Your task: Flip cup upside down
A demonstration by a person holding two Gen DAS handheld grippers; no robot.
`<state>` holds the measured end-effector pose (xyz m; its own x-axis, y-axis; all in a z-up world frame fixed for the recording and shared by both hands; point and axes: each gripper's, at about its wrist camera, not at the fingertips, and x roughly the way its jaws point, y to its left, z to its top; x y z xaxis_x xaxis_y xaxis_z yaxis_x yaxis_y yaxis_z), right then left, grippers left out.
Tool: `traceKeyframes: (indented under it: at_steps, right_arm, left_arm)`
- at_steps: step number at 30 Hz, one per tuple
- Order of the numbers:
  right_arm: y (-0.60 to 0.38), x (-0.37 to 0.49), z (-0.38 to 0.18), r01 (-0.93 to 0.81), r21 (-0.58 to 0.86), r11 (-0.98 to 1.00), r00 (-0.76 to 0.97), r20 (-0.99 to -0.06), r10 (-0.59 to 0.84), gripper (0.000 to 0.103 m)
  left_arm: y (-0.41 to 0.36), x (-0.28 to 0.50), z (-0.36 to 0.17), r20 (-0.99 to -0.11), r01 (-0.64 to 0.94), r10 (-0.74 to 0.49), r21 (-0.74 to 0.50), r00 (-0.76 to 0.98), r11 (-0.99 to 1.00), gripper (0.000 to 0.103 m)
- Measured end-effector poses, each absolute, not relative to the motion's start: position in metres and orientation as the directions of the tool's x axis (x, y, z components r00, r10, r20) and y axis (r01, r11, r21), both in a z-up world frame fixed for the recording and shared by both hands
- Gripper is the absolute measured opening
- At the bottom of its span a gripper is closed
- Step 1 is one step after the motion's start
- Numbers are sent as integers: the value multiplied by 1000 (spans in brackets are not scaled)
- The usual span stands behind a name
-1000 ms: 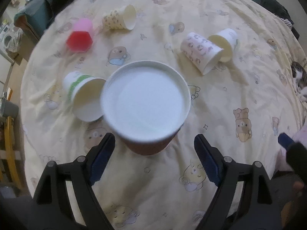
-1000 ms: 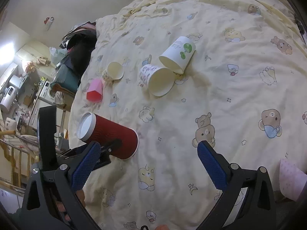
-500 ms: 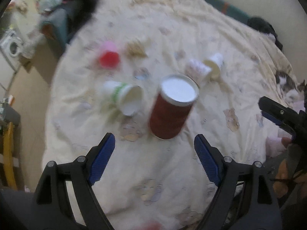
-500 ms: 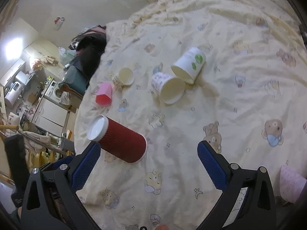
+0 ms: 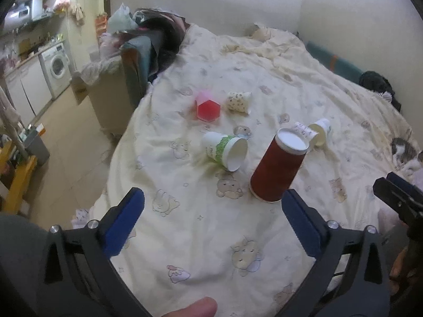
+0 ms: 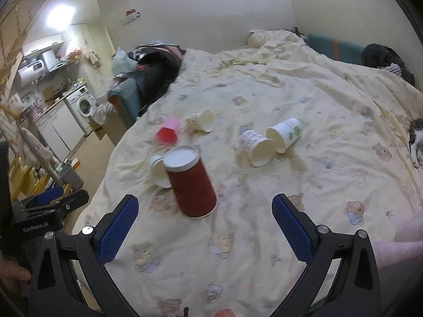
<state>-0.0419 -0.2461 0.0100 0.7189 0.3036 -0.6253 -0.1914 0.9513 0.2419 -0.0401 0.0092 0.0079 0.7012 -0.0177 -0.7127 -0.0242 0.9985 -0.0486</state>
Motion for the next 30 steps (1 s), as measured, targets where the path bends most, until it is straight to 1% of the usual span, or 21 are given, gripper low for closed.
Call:
traceKeyframes:
  at_steps: [5,7,9,14,23,30]
  right_arm:
    - [-232,-43,-5,-195,210,958,729,-623,285,103]
    - [-230,-41,-11,-187,226,956,724,-626,290,103]
    - [-227,-38,-15,-175,199,964,722,-640,263,103]
    - [-225,-38,-16,-170,195,966,725,-639,257,103]
    - [-219,-38,-18,-184,172,968,720,-646,252,103]
    - [-218,-39,-18,-184,173,967,720,-646,253,103]
  left_arm:
    - [12,-42,-3,-710,-39,-18,-64,704,997,103]
    - [6,-42,-5,-710,-18,-22,-48,704,999,103]
    - [2,-44,-6,-703,-8,-15,-30,711,1000,103]
    - [0,-47,-3,-691,-6,-13,-25,723,1000,103]
    - [5,-45,-4,-703,-16,-26,-54,711,998,103]
    - [5,-45,-3,-706,-9,-28,-50,707,999,103]
